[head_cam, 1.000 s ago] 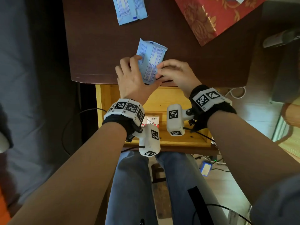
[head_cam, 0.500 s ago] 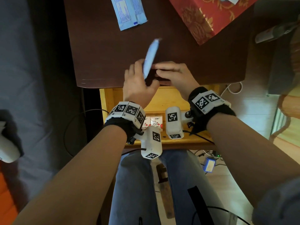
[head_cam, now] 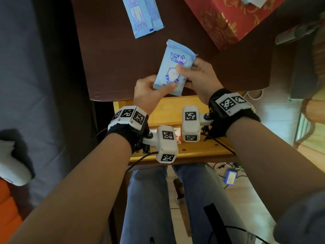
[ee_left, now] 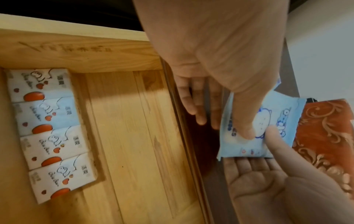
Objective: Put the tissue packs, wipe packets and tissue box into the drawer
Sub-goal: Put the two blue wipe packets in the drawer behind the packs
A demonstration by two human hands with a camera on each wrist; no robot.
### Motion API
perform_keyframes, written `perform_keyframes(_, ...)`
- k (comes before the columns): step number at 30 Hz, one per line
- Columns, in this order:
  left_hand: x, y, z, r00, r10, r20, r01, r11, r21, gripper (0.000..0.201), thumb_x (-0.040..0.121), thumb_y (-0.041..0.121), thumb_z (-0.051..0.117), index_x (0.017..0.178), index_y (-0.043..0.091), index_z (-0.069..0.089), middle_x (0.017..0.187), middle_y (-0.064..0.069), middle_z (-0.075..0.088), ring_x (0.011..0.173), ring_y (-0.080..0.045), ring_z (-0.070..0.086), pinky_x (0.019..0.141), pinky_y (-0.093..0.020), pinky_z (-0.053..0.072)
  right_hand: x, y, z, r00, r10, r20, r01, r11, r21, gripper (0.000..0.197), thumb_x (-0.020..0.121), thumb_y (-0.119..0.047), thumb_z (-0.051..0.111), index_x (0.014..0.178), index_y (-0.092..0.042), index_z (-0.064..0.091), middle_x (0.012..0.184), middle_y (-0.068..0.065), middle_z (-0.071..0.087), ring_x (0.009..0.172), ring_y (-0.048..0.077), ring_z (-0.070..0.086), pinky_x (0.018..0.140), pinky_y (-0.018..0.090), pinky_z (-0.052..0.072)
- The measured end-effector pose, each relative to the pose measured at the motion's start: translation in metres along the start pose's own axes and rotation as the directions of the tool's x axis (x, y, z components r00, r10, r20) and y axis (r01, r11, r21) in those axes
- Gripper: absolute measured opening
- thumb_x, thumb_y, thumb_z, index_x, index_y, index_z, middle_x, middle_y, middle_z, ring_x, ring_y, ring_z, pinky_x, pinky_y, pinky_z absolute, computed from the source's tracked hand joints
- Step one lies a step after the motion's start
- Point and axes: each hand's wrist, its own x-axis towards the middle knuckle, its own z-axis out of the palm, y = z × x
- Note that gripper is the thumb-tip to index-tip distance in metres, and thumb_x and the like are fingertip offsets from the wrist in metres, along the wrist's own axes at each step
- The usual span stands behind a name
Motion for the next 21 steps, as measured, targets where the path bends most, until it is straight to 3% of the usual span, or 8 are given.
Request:
perform_keyframes(2,0.007,0.004,-0.005,0.997,0.042,-0.062,-0.040,0.999,0.030,0.010,0.081,0.028,0.069,0.088,0.021,0.068,0.084,0.005,0.070,0.077,-0.007,0.066,0.069,-0.027,0.056,0.010,-0.005,0.002,0.995,-0.028,-0.092,0.026,0.999,-0.021,0.034,0.086,-0.005,0.060,0.118,0.000,0.052,0.110,0.015,0.065,0.092,0.022,0.067,0.079,0.033,0.058)
perform_keyframes(4,0.017,0.008,-0.011,0.985,0.106,-0.135,-0.095,0.992,0.081,0.013,0.083,0.031,0.064,0.092,0.021,0.067,0.089,0.003,0.070,0.084,-0.012,0.066,0.076,-0.037,0.057,0.022,-0.011,0.004,0.985,-0.061,-0.160,0.053,0.997,-0.049,0.033,0.086,-0.005,0.060,0.118,0.002,0.052,0.115,0.019,0.064,0.090,0.022,0.067,0.078,0.032,0.058)
perform_keyframes(7,0.037,0.015,-0.018,0.951,0.213,-0.225,-0.164,0.962,0.220,0.021,0.084,0.025,0.061,0.103,0.017,0.066,0.104,-0.003,0.068,0.088,-0.011,0.063,0.080,-0.031,0.055,0.039,-0.021,0.007,0.975,-0.124,-0.187,0.100,0.986,-0.130,0.030,0.086,-0.007,0.060,0.114,0.001,0.054,0.108,0.014,0.066,0.082,0.014,0.066,0.065,0.018,0.055)
perform_keyframes(8,0.045,0.017,-0.020,0.933,0.264,-0.243,-0.196,0.942,0.272,0.021,0.084,0.022,0.060,0.104,0.016,0.065,0.108,-0.005,0.066,0.092,-0.012,0.061,0.081,-0.030,0.053,0.044,-0.024,0.009,0.971,-0.141,-0.192,0.112,0.982,-0.155,0.030,0.085,-0.009,0.061,0.113,0.000,0.055,0.108,0.013,0.066,0.085,0.016,0.067,0.067,0.020,0.056)
perform_keyframes(11,0.067,0.027,-0.023,0.875,0.405,-0.265,-0.261,0.856,0.447,0.026,0.082,0.016,0.057,0.106,0.016,0.065,0.118,-0.008,0.059,0.114,-0.024,0.048,0.089,-0.025,0.039,0.056,-0.031,0.011,0.961,-0.174,-0.214,0.132,0.971,-0.198,0.030,0.082,-0.012,0.064,0.109,-0.001,0.059,0.109,0.017,0.068,0.095,0.026,0.068,0.086,0.043,0.057)
perform_keyframes(13,0.081,0.037,-0.023,0.852,0.452,-0.262,-0.272,0.811,0.518,0.032,0.081,0.014,0.056,0.111,0.018,0.063,0.130,-0.008,0.052,0.127,-0.029,0.038,0.096,-0.027,0.029,0.062,-0.034,0.011,0.958,-0.188,-0.216,0.139,0.965,-0.222,0.029,0.080,-0.013,0.065,0.107,-0.003,0.061,0.108,0.017,0.069,0.095,0.027,0.069,0.088,0.048,0.055)
perform_keyframes(18,0.105,0.055,-0.014,0.919,0.376,-0.121,-0.211,0.726,0.654,0.049,0.087,0.009,0.046,0.127,0.036,0.050,0.156,-0.003,0.020,0.145,-0.031,0.004,0.111,-0.055,0.019,0.067,-0.038,0.006,0.963,-0.188,-0.191,0.128,0.949,-0.289,0.031,0.079,-0.016,0.069,0.106,-0.002,0.062,0.105,0.017,0.070,0.093,0.025,0.069,0.087,0.046,0.056)
perform_keyframes(21,0.113,0.054,-0.009,0.934,0.345,-0.091,-0.184,0.684,0.706,0.041,0.090,0.022,0.047,0.126,0.040,0.049,0.158,-0.001,0.011,0.146,-0.031,-0.003,0.113,-0.059,0.005,0.070,-0.040,0.003,0.966,-0.178,-0.187,0.118,0.949,-0.292,0.033,0.080,-0.015,0.070,0.109,-0.001,0.062,0.107,0.016,0.070,0.094,0.024,0.069,0.087,0.043,0.056)
